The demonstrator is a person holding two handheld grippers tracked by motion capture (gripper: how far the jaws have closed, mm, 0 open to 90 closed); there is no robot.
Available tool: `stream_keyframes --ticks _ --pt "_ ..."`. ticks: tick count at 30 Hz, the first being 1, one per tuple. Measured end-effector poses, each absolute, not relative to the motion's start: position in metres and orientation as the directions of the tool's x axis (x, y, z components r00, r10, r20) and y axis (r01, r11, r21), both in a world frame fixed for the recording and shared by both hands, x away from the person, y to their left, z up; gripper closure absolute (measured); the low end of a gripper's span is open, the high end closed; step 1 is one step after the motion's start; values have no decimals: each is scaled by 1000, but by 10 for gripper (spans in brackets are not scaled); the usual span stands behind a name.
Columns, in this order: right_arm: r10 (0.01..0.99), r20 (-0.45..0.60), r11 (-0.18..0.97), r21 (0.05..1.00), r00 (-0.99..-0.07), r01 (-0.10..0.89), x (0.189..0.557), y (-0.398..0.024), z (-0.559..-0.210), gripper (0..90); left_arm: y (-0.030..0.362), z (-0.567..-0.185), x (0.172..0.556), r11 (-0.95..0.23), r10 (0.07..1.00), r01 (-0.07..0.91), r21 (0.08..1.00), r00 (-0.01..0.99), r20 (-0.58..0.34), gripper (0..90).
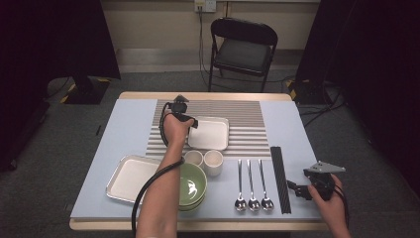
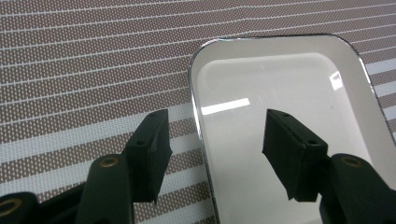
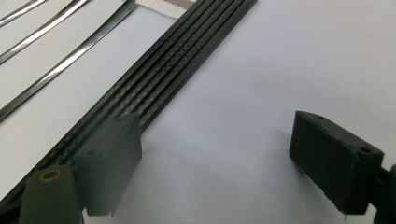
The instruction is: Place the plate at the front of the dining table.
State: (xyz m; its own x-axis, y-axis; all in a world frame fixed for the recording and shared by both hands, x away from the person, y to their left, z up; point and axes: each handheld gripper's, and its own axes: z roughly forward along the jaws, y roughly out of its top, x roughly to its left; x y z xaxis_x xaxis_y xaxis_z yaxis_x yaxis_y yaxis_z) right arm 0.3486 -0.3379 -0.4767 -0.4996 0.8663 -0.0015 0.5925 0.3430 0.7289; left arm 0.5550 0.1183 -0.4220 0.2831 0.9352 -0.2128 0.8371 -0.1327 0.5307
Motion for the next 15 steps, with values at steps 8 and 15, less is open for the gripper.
stream_keyframes --ticks 8,15 --pt "866 -2 343 729 -499 592 349 -338 -477 161 121 -429 559 -149 944 843 517 277 -179 501" --pt "867 0 342 729 -499 593 348 -338 -477 162 120 -433 563 -146 958 861 488 246 -146 613"
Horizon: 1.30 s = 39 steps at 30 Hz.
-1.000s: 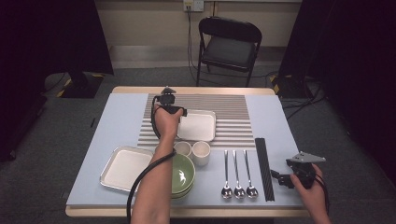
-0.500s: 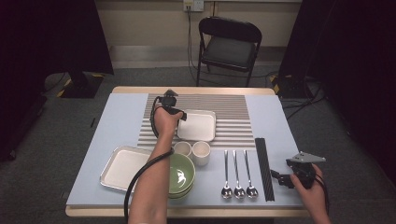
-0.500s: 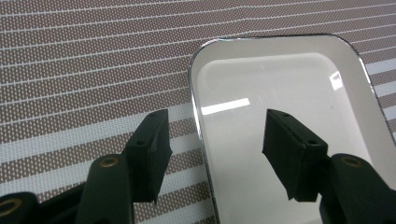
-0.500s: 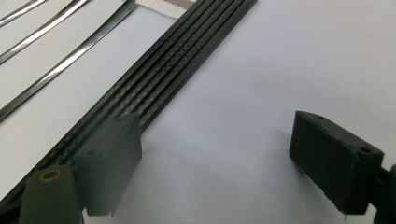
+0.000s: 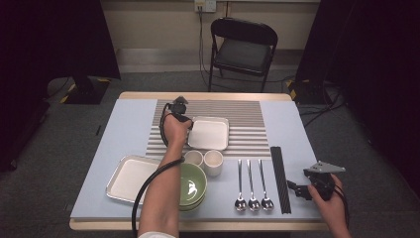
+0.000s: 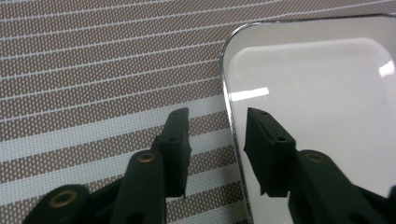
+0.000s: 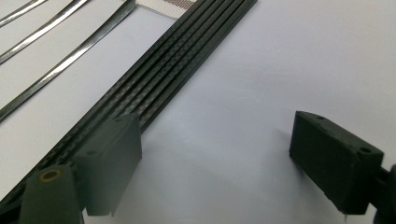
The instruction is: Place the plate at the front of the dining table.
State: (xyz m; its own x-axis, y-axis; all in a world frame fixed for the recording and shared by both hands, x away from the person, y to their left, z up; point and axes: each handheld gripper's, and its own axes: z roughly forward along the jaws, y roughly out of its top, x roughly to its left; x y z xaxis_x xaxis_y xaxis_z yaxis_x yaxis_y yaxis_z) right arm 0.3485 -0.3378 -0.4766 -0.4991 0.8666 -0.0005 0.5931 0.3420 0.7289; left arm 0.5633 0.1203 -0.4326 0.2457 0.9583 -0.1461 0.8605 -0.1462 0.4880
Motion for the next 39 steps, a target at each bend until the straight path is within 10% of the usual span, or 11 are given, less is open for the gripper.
stream_keyframes --ticks 28,34,39 --pt "867 -2 342 729 -498 593 348 -338 -477 162 110 -427 570 -35 977 888 458 127 -173 900" --pt "866 -2 343 729 -500 592 349 -338 -477 161 112 -424 569 -42 969 865 500 157 -191 885" --pt "867 -1 343 729 -499 593 348 -338 -477 161 103 -421 572 -124 961 836 534 235 -146 698"
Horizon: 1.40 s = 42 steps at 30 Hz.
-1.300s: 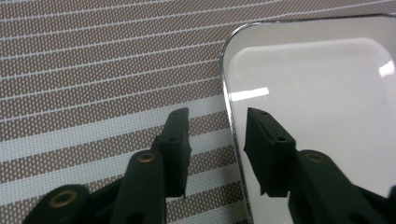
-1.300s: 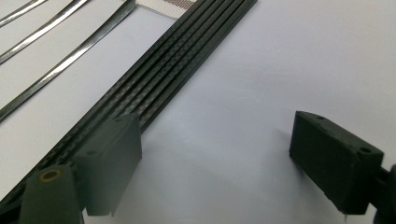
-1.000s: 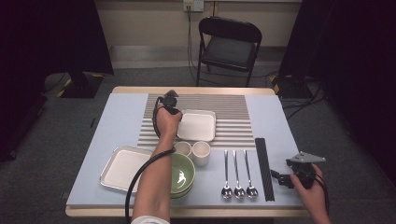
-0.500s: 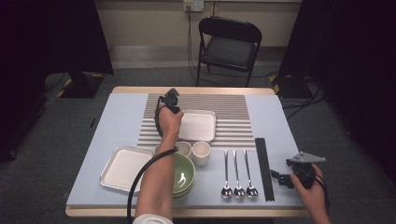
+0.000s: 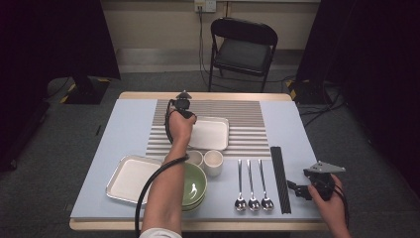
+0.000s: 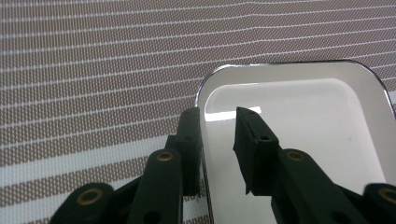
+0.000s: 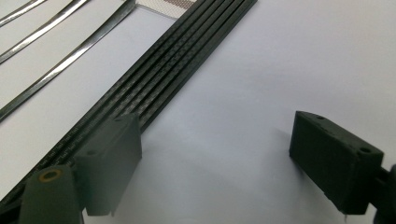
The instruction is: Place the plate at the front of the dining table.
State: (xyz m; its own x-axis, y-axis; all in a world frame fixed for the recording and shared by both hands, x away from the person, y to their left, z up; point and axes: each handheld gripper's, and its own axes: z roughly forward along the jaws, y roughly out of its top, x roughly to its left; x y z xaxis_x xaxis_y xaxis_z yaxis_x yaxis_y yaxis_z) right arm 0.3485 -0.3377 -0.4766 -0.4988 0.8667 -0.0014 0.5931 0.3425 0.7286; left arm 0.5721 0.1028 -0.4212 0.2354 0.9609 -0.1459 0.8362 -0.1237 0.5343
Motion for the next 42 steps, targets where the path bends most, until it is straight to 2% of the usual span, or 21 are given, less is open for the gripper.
stream_keyframes --ticks 3,6,12,16,22,42 --pt "867 -3 343 729 -498 593 348 -338 -477 162 100 -425 574 -150 959 834 531 254 -128 622" --pt "867 -2 343 729 -499 593 348 -338 -477 161 99 -431 574 -186 957 843 505 272 -102 642" --pt "867 -2 343 729 -499 593 348 -338 -477 161 103 -435 576 -158 968 880 448 228 -106 758" --pt "867 -3 343 728 -498 593 348 -338 -477 161 103 -435 577 -100 971 897 430 181 -153 834" --pt "867 -3 343 729 -498 593 348 -338 -477 162 107 -434 576 -23 975 907 420 113 -193 870" --pt "866 -2 343 729 -499 592 349 -338 -477 161 128 -429 573 177 958 891 417 -60 -279 888"
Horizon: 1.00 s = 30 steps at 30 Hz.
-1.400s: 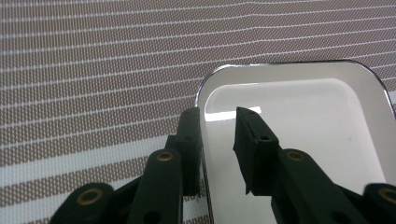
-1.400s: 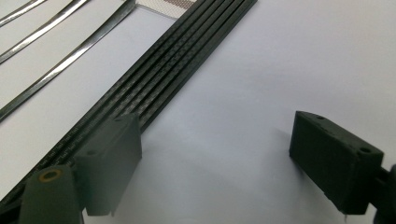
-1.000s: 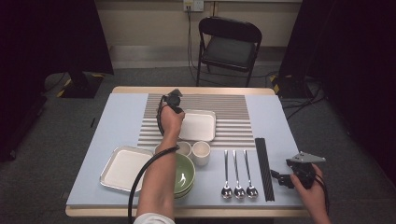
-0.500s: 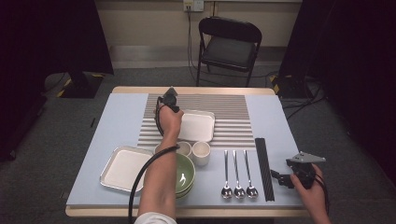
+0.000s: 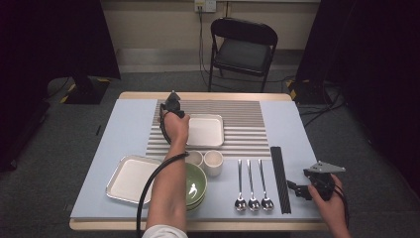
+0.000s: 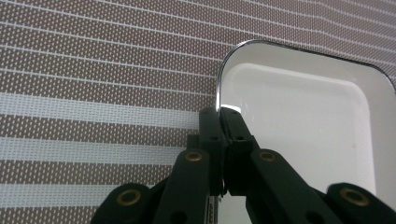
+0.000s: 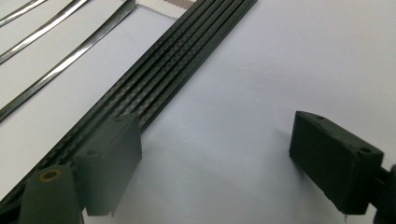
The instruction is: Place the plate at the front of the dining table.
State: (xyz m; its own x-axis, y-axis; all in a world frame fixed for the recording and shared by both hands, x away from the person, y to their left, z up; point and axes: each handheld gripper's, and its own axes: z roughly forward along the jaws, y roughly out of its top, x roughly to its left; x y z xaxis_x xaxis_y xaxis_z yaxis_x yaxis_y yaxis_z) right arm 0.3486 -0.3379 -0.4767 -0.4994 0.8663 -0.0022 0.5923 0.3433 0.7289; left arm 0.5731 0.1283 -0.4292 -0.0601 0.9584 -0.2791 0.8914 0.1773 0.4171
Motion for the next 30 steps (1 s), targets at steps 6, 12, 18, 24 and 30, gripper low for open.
stream_keyframes --ticks 6,12,18,24,30 --pt "866 -2 343 729 -499 592 349 -338 -477 161 128 -430 573 200 956 887 416 -84 -279 888" --pt "866 -2 343 729 -500 592 349 -338 -477 161 129 -433 573 213 952 890 404 -96 -292 886" --pt "866 -2 343 728 -499 593 349 -338 -477 161 127 -433 573 218 948 889 402 -95 -305 887" --pt "866 -2 343 729 -499 592 349 -338 -477 161 122 -433 573 209 951 890 406 -89 -295 886" --pt "867 -2 343 729 -499 593 349 -338 -477 161 117 -432 574 195 950 888 415 -67 -304 886"
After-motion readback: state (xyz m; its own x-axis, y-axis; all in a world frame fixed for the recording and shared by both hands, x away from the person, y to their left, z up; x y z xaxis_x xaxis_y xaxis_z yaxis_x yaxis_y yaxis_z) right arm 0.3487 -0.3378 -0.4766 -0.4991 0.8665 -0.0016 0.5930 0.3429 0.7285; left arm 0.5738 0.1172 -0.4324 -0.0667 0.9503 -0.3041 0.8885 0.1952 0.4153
